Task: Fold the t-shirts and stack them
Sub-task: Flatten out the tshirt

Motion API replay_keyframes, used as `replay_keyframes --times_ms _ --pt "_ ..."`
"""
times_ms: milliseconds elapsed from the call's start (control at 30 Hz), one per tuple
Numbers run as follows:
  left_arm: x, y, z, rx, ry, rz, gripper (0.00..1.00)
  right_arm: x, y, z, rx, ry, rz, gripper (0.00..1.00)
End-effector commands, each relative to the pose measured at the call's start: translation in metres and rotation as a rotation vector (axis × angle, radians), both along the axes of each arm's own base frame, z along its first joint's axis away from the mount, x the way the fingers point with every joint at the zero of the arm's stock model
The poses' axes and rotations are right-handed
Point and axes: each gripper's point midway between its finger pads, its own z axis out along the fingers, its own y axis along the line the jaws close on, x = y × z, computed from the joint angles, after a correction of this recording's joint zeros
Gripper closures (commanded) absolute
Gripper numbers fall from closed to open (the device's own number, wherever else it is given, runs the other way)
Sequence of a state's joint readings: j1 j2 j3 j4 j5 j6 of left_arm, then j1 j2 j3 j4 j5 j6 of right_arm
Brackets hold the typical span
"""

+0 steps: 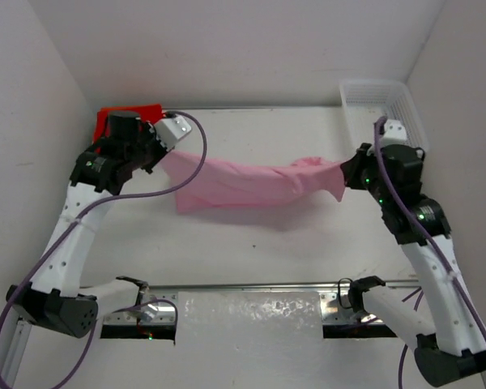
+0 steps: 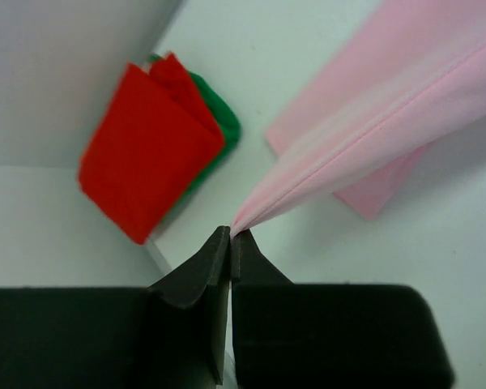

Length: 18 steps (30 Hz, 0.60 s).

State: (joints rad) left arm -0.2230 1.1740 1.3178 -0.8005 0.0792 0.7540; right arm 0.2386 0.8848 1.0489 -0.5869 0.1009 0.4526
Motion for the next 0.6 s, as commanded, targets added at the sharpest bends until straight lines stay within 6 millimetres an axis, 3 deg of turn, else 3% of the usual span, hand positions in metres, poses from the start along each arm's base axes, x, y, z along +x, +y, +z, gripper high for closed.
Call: replay_keyframes --times_ms 0,33,67,100,133,200,233,300,333,433,567 --pt "-0.027 0.008 0.061 -0.016 -0.075 0.010 1.00 -0.019 -0.024 0.067 -0.083 -0.144 -0.045 1.00" --pt "-0.032 0.009 0.091 -0.038 -0.141 0.010 1.00 -0.027 -0.025 0.101 -0.068 -0.220 -0.046 1.00" --pt "-0.039 0.009 0.102 -0.053 -0.153 0.016 1.00 -0.032 -0.027 0.118 -0.073 -0.256 -0.043 1.00" --pt "-0.046 0.010 0.132 -0.076 -0.221 0.016 1.00 -0.038 -0.029 0.129 -0.076 -0.270 -0.042 1.00" --pt "-0.053 0.011 0.141 -0.089 -0.231 0.019 1.00 -0.047 -0.032 0.158 -0.071 -0.335 -0.043 1.00" --pt "-0.066 0.013 0.180 -0.122 -0.323 0.023 1.00 -0.059 -0.034 0.180 -0.068 -0.373 -0.041 1.00" --pt "-0.071 0.014 0.187 -0.126 -0.337 0.023 1.00 -0.070 -0.036 0.202 -0.056 -0.427 -0.037 1.00" --pt "-0.081 0.017 0.212 -0.141 -0.399 0.025 1.00 -0.079 -0.037 0.216 -0.048 -0.453 -0.032 1.00" --pt "-0.084 0.020 0.214 -0.136 -0.401 0.034 1.00 -0.086 -0.038 0.230 -0.040 -0.484 -0.034 1.00" --pt "-0.083 0.026 0.223 -0.127 -0.421 0.065 1.00 -0.088 -0.038 0.234 -0.035 -0.479 -0.033 1.00" --pt "-0.061 0.026 0.208 -0.112 -0.382 0.100 1.00 -0.065 -0.030 0.211 -0.035 -0.406 -0.020 1.00"
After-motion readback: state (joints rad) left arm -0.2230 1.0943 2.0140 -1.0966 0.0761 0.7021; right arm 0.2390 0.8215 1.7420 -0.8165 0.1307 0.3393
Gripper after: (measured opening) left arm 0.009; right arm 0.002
